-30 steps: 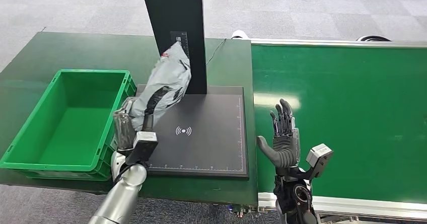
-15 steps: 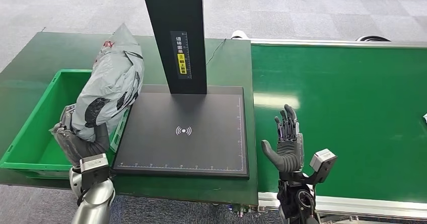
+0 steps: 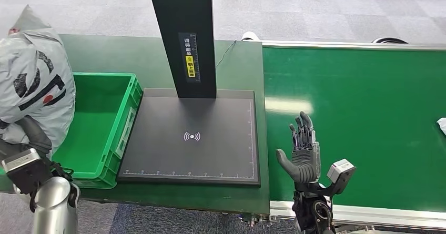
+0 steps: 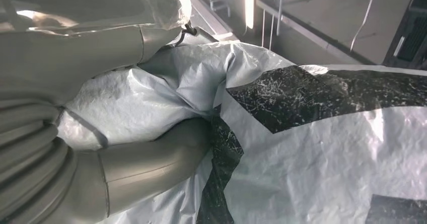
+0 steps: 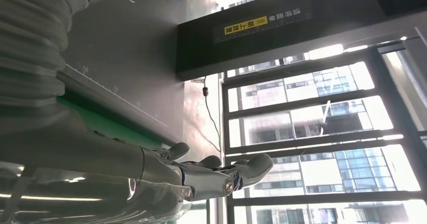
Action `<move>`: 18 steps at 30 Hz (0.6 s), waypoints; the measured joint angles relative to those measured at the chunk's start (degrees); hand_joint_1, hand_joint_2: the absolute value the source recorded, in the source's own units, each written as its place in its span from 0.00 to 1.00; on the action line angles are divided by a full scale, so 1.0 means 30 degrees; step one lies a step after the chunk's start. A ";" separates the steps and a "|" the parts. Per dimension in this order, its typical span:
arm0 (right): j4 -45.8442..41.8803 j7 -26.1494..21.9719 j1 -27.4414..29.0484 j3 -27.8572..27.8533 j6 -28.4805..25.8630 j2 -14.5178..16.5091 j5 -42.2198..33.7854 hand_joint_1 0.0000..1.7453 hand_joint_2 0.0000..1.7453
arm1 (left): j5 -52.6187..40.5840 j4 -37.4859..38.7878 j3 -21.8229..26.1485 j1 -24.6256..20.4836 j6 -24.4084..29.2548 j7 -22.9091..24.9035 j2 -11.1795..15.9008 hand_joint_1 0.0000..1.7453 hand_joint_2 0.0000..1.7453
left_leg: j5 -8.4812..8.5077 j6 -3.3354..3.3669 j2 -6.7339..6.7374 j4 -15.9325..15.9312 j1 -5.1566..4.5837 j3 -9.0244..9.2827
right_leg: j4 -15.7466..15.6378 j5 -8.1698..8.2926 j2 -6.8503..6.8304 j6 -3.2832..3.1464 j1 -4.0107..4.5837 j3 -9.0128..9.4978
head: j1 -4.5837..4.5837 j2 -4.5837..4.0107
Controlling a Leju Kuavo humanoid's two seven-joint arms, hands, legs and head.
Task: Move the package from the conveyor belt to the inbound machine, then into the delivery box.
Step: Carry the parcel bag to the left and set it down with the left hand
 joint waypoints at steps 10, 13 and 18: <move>0.0002 0.0000 -0.0013 -0.0042 0.0211 0.0000 0.0000 0.00 1.00 | -0.3123 0.4889 0.1595 -0.3080 -0.0171 0.2578 0.1832 0.97 1.00 | 0.0018 -0.0029 -0.0010 0.0000 0.0025 0.0004 | 0.0006 0.0012 -0.0003 -0.0019 0.0025 -0.0011 | -0.0004 0.0002; 0.0007 0.0000 -0.0023 -0.0042 0.0324 -0.0005 -0.0011 0.00 1.00 | -0.4293 0.8573 0.2084 -0.4782 -0.0333 0.3246 0.2890 0.95 1.00 | 0.0035 -0.0051 -0.0002 0.0000 0.0047 0.0004 | 0.0015 0.0026 0.0001 -0.0040 0.0042 -0.0014 | -0.0006 0.0002; 0.0007 0.0000 -0.0021 -0.0037 0.0357 -0.0007 -0.0020 0.00 1.00 | -0.7032 1.3864 0.2108 -0.6957 -0.0655 0.5087 0.3696 0.91 1.00 | 0.0037 -0.0052 -0.0007 0.0001 0.0041 -0.0006 | 0.0015 0.0027 -0.0003 -0.0042 0.0034 -0.0014 | 0.0006 0.0002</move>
